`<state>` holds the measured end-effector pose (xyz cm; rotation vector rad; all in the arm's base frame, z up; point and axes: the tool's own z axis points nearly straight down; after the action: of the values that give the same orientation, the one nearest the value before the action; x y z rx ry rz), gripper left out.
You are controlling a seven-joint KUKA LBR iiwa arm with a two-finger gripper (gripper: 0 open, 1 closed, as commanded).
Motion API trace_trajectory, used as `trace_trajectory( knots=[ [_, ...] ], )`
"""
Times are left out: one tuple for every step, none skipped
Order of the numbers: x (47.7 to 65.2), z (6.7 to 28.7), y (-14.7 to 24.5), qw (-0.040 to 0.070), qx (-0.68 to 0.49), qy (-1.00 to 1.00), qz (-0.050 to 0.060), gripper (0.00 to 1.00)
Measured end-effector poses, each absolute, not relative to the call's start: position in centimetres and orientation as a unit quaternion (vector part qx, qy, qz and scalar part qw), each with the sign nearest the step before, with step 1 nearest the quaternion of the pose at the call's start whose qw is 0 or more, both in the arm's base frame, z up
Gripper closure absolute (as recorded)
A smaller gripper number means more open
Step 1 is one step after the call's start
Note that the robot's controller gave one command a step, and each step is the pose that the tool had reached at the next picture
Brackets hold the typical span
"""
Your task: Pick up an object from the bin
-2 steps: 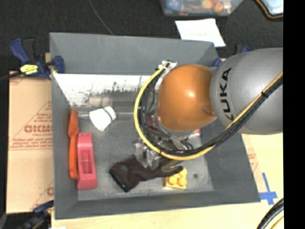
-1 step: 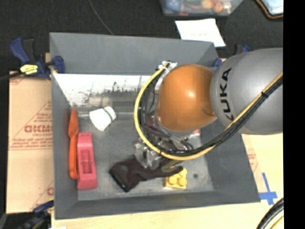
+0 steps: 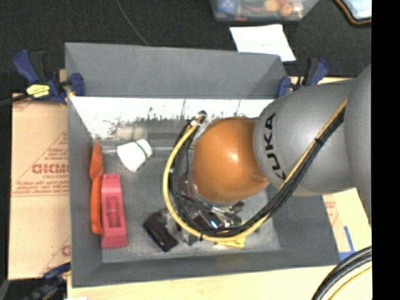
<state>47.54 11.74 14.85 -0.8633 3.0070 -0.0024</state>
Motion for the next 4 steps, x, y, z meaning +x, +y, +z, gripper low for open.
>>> trace_trajectory(
  knots=[
    [47.9, 14.7, 11.9, 0.009, -0.271, 0.963, -0.002, 1.0],
    [48.4, 17.6, 9.8, 0.01, -0.425, 0.905, -0.003, 1.0],
    [49.7, 13.2, 14.1, 0.01, -0.187, 0.982, 0.0, 1.0],
    [49.7, 12.8, 14.4, 0.012, -0.296, 0.955, -0.002, 1.0]
  ],
)
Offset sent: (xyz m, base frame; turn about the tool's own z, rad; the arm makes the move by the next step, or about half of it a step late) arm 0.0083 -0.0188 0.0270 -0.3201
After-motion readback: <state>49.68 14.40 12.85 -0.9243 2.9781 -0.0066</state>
